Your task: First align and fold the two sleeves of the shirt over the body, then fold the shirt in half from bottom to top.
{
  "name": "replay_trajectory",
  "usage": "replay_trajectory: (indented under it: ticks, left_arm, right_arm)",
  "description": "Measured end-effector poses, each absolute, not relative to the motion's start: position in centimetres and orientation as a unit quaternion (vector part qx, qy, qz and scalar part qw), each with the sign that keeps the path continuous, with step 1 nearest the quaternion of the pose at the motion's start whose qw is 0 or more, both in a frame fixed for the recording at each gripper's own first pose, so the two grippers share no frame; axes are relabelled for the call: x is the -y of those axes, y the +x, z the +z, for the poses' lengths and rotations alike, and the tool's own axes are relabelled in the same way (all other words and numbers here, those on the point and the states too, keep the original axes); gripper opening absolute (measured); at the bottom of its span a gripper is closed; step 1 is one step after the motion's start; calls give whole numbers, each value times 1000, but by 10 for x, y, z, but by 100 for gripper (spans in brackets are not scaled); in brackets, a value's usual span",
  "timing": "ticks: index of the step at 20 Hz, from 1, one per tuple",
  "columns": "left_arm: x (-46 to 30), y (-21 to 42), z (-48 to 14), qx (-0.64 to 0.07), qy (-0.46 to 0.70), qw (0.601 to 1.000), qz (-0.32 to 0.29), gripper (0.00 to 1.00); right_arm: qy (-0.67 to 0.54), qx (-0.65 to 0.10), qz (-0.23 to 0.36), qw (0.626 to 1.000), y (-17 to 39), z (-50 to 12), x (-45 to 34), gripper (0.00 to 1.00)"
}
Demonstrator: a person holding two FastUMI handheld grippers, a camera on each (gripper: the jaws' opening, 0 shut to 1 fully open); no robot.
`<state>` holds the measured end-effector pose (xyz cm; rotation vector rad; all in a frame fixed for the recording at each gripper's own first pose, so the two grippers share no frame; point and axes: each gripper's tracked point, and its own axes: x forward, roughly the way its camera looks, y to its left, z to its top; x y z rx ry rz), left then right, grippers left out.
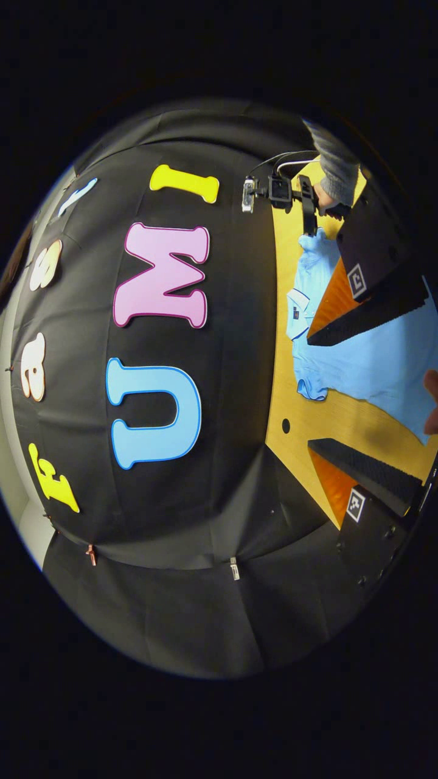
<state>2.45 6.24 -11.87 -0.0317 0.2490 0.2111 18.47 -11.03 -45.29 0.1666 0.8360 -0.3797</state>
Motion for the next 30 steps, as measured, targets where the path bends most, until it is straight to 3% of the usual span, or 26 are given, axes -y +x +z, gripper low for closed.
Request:
replay_trajectory:
  ticks: [1,2,3,4,5,6,7,8,9,10,13,14,15,16,23,24,25,30]
  left_arm:
    - [-61,27,-117,-122,-14,987,103,97]
    - [-59,29,-115,-120,-11,988,101,97]
    - [-58,30,-115,-118,-9,988,100,97]
    - [-57,32,-114,-117,-7,988,98,97]
    - [-56,33,-114,-118,-5,988,98,97]
    - [-56,32,-115,-119,-4,988,98,97]
    - [-56,32,-115,-120,-3,988,100,97]
    - [-57,31,-116,-120,-1,988,102,97]
    - [-58,30,-115,-120,1,987,104,97]
    - [-59,29,-115,-119,2,987,106,97]
    - [-66,29,-116,-121,1,986,116,97]
    - [-68,29,-117,-121,-1,986,118,97]
    - [-70,28,-118,-120,-2,985,120,97]
    - [-72,27,-119,-122,-2,985,122,97]
    - [-87,24,-122,-123,-7,984,128,97]
    - [-89,23,-122,-123,-8,984,130,96]
    - [-90,24,-123,-123,-9,984,130,96]
    - [-102,18,-123,-123,-12,983,137,97]
  right_arm:
    - [92,-420,-187,883,175,-461,114,27]
    - [98,-427,-190,879,172,-467,116,36]
    - [96,-430,-192,877,171,-471,117,62]
    - [91,-429,-197,877,172,-473,119,64]
    - [90,-429,-208,874,174,-477,122,57]
    - [98,-434,-212,870,176,-483,121,74]
    - [98,-443,-216,865,178,-487,120,59]
    - [90,-437,-214,869,186,-487,121,59]
    - [80,-454,-209,863,186,-491,117,67]
    - [76,-451,-197,867,193,-492,112,68]
    - [71,-452,-181,871,199,-489,101,26]
    - [67,-453,-177,871,200,-493,98,25]
    - [56,-446,-174,876,203,-490,97,10]
    - [46,-445,-171,878,203,-494,96,2]
    - [84,-417,-124,896,223,-471,59,5]
    - [85,-414,-118,899,224,-468,52,10]
    - [88,-408,-109,902,228,-465,45,5]
    - [83,-383,-46,919,244,-442,-3,4]
